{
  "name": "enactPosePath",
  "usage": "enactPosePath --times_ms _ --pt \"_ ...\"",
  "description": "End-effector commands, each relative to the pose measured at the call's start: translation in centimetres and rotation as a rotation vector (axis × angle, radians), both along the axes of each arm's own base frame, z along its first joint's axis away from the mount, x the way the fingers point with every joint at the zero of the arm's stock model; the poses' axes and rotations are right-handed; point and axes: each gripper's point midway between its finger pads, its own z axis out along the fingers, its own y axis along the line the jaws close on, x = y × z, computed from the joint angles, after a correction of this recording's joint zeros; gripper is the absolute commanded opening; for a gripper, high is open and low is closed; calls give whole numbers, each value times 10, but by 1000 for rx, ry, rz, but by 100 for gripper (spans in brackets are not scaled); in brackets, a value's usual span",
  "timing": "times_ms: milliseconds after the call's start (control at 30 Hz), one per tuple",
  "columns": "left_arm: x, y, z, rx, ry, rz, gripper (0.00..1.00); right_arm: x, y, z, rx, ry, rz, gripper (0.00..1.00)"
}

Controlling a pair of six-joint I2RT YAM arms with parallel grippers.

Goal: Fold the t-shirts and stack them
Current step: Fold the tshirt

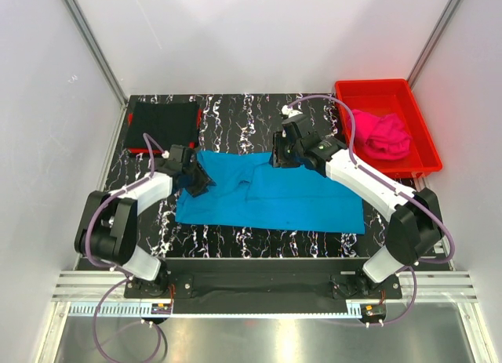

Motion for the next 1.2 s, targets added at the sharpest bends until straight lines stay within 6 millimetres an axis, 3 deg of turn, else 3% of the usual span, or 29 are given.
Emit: enactPosePath --times_ms 0,567,733,833,1033,1167 --pt "16 -5 1 -3 -33 17 43 4 -4 15 28 -41 -31 43" --pt "8 -14 -14 40 23 5 37 9 -13 8 19 -35 -63 43" --pt "8 -14 -11 46 26 3 20 10 -27 4 -5 -25 -104 43" --pt "12 -11 3 74 11 1 0 13 -47 -1 -32 -14 -162 43" --pt "22 -5 40 111 -45 -1 0 29 -116 -17 -116 16 -390 42" --pt "21 6 51 173 -45 -7 0 38 -139 -21 -174 21 -446 43"
